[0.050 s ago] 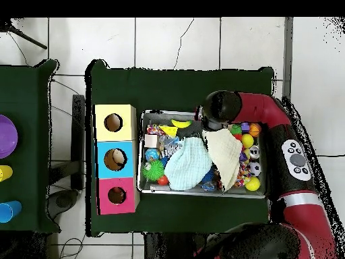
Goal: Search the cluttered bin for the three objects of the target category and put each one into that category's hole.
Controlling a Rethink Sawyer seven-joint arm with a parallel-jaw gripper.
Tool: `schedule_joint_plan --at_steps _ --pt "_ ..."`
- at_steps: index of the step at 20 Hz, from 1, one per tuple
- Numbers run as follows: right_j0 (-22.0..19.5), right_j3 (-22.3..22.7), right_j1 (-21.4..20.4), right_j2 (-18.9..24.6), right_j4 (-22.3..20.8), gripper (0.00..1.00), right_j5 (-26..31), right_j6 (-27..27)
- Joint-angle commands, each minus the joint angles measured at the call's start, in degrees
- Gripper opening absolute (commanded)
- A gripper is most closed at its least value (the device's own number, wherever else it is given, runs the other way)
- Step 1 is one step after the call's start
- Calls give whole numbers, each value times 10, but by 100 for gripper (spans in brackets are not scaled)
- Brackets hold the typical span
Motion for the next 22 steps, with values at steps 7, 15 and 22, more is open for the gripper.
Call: schedule_joint_plan --at_steps 7,15,22 --pt "11 -36 -9 11 -18 100 47 -147" --pt "-3 -34 -28 17 -3 100 77 -164" --pt "-13 -15 -64 20 14 100 107 -163"
